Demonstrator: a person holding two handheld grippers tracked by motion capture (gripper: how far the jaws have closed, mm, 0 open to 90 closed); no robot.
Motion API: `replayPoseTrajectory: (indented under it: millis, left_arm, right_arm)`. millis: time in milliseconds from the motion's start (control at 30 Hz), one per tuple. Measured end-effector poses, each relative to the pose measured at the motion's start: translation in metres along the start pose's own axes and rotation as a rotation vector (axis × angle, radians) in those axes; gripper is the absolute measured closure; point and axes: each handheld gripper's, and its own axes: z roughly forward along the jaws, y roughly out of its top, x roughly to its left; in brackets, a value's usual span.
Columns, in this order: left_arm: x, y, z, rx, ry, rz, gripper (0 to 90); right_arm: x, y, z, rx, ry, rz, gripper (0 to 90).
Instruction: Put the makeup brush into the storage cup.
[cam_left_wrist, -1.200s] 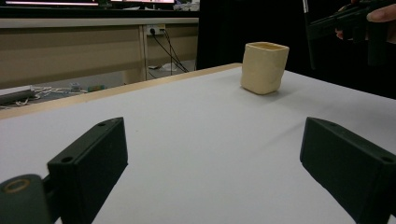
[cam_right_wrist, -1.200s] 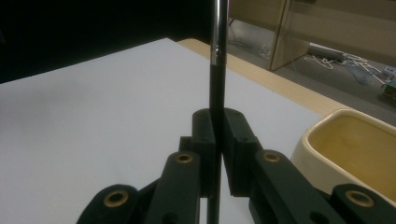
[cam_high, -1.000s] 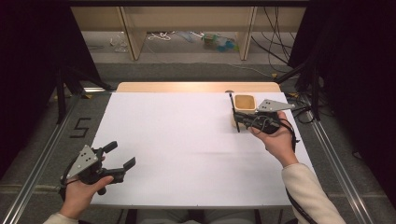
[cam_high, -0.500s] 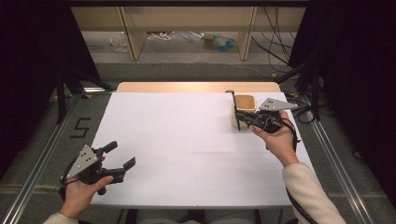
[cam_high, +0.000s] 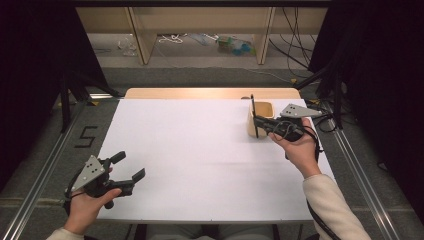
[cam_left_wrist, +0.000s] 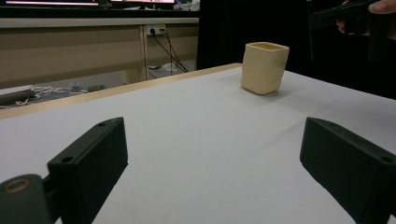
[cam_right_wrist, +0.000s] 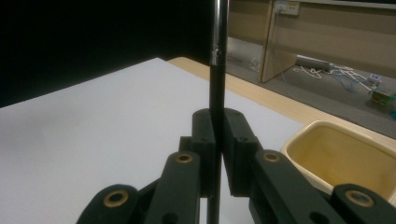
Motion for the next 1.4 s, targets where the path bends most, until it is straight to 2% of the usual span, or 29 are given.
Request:
replayPoseTrajectory:
  millis: [300, 367, 667, 700, 800, 867, 1000, 1200, 1267, 1333, 1400]
  left_arm:
    - [0.0001, 0.0, 0.0001, 0.0, 0.0, 0.0, 7.2]
    - [0.0002, 0.0, 0.0, 0.0, 0.001, 0.002, 7.2]
    - [0.0, -0.0001, 0.0001, -0.001, 0.0, -0.002, 7.3]
    - [0.0, 0.0, 0.0, 0.0, 0.0, -0.001, 7.2]
    - [0.0002, 0.0, 0.0, -0.001, 0.001, 0.001, 7.2]
    - [0.0001, 0.0, 0.0, 0.0, 0.0, 0.0, 7.3]
    - [0.0001, 0.0001, -0.0002, 0.0, 0.002, 0.001, 7.2]
    - [0.0001, 0.0, 0.0, -0.001, 0.001, 0.0, 7.3]
    - [0.0002, 0.0, -0.0001, 0.0, 0.001, 0.001, 7.3]
    - [0.0002, 0.0, -0.0001, 0.0, 0.001, 0.001, 7.3]
    - [0.0001, 0.0, -0.0001, -0.001, 0.001, 0.001, 7.3]
  right_arm:
    - [-0.0014, 0.0018, -0.0033, 0.012, -0.007, 0.009, 84.6]
    - [-0.0016, 0.0014, -0.0022, -0.019, -0.011, 0.012, 84.6]
    - [-0.0037, 0.0021, -0.0049, -0.025, -0.024, 0.021, 84.6]
    - [-0.0038, 0.0027, -0.0063, -0.012, -0.027, 0.022, 84.6]
    - [-0.0046, 0.0028, -0.006, -0.037, -0.026, 0.025, 84.5]
    - [-0.0042, 0.0033, -0.0076, -0.023, -0.033, 0.037, 84.6]
    - [-0.0061, 0.0032, -0.0074, -0.047, -0.042, 0.029, 84.6]
    - [-0.0071, 0.0039, -0.0097, -0.04, -0.045, 0.044, 84.6]
    - [-0.0082, 0.004, -0.0099, -0.052, -0.054, 0.035, 84.6]
    - [-0.0076, 0.004, -0.0098, -0.055, -0.052, 0.053, 84.5]
    - [-0.0088, 0.0042, -0.0097, -0.067, -0.057, 0.043, 84.5]
